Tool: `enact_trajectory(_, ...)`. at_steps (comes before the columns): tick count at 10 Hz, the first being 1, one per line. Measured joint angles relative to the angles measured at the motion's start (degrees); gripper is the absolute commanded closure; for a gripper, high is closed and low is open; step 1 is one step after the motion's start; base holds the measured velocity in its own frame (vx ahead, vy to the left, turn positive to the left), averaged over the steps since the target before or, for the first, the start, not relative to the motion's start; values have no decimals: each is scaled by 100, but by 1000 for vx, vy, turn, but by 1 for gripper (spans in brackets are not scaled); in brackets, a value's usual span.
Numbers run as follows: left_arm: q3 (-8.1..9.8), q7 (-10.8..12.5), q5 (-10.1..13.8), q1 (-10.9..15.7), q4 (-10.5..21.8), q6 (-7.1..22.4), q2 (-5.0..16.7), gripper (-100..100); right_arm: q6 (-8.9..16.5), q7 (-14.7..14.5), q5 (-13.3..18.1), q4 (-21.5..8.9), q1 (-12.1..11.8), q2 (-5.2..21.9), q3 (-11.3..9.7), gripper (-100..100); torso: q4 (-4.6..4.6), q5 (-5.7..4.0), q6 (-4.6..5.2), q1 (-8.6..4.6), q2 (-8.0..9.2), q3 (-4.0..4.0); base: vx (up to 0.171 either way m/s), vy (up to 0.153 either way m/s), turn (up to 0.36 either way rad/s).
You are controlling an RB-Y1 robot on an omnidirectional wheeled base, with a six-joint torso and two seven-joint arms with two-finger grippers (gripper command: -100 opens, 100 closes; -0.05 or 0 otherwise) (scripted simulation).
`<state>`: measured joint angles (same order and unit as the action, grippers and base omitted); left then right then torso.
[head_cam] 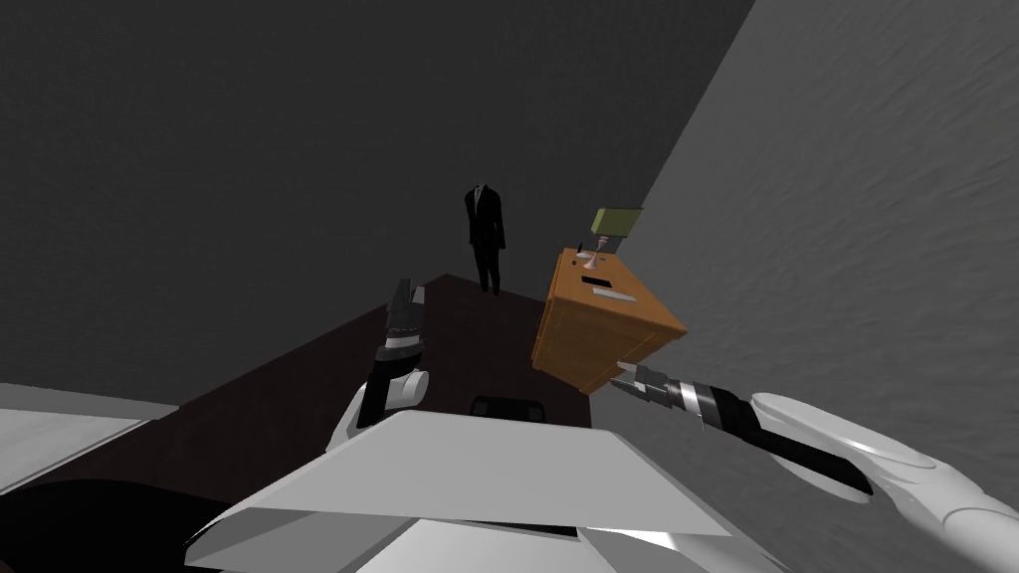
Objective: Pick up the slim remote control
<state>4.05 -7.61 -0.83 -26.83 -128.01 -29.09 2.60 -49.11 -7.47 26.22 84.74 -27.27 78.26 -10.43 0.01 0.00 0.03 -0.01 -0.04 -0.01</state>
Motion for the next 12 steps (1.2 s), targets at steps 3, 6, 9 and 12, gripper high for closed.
enact_trajectory(3, 0, 0, 0, 0, 0, 0, 0, 0, -133, -10, 103, -227, -39, 498, 10, -100, 0, -1, 2, -3, -1, -1, 17, 14, 91)
enact_trajectory(6, 0, 0, 0, 0, 0, 0, 0, 0, -269, 10, 260, -528, -35, 1063, -23, -100, -3, 0, -4, -2, -12, -7, 33, 8, 118)
enact_trajectory(9, 0, 0, 0, -1, 0, 0, 0, 0, -437, -30, 421, -856, -21, 1577, -91, -100, -5, -1, 1, -4, -19, -11, 60, 3, 141)
enact_trajectory(12, 0, 0, 0, -1, 0, 0, 0, 0, -619, -26, 536, -1161, -80, 2140, -113, -100, -7, -3, -2, -9, -28, -16, 69, -16, 109)
